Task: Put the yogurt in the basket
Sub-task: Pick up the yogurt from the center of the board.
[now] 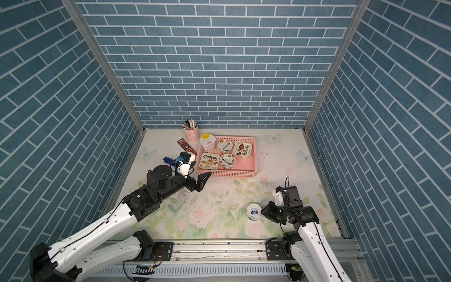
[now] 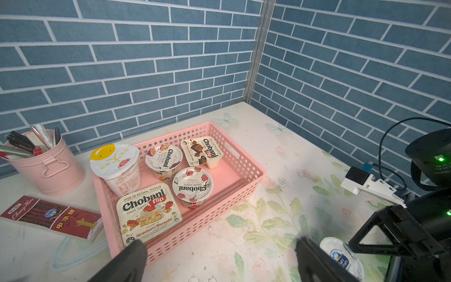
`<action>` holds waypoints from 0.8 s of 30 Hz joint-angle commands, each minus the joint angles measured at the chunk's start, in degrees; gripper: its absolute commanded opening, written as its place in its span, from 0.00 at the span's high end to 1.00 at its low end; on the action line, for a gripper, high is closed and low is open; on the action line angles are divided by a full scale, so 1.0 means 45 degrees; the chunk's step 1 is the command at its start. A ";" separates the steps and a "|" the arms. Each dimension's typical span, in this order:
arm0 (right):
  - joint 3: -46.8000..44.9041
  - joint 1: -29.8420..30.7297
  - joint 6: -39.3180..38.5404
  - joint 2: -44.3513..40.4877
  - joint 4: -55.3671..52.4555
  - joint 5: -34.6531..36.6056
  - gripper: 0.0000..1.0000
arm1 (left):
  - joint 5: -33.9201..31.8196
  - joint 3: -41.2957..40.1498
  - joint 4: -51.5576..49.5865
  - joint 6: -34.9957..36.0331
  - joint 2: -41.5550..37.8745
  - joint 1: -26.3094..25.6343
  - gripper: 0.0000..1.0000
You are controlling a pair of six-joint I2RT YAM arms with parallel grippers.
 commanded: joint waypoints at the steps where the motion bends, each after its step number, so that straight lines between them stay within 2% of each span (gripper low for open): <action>1: -0.0156 -0.0043 -0.0329 0.0108 0.0339 -0.0156 0.79 | -0.0156 0.0204 -0.0114 0.0017 -0.0126 -0.0087 0.00; 15: -0.0432 -0.0035 -0.0271 0.0353 0.0928 -0.0450 0.84 | -0.0152 0.0200 -0.0130 0.0017 -0.0067 -0.0088 0.00; 24: -0.0369 -0.0017 -0.0255 0.0451 0.1005 -0.0450 1.00 | -0.0168 0.0200 -0.0092 0.0019 0.0010 -0.0078 0.00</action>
